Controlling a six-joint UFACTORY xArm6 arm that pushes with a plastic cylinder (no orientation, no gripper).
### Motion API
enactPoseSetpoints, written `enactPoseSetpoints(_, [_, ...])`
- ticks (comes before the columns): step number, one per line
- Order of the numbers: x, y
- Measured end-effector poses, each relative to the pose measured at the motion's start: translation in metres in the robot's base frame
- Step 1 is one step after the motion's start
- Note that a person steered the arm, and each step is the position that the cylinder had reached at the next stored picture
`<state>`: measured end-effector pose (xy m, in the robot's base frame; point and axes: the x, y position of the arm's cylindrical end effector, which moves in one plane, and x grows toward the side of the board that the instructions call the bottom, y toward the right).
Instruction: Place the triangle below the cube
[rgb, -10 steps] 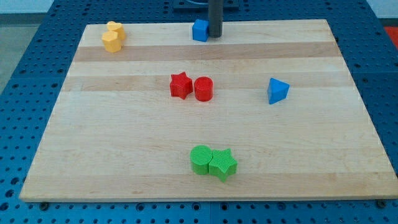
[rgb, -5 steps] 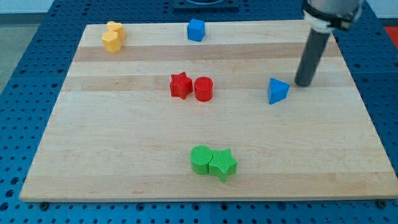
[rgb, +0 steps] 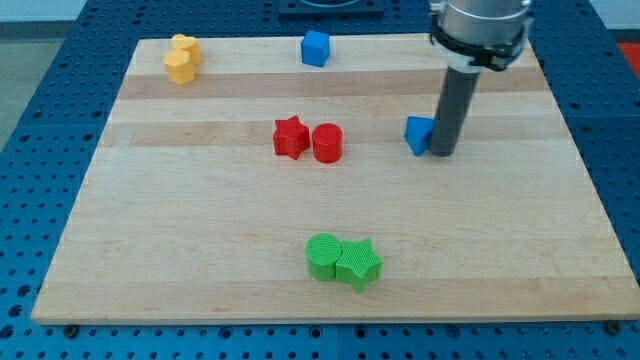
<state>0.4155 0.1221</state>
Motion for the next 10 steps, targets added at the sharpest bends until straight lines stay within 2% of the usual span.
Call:
enactPoseSetpoints(4, [-0.050,-0.085])
enactPoseSetpoints(8, [-0.118,-0.119])
enactPoseSetpoints(10, [-0.136,-0.135])
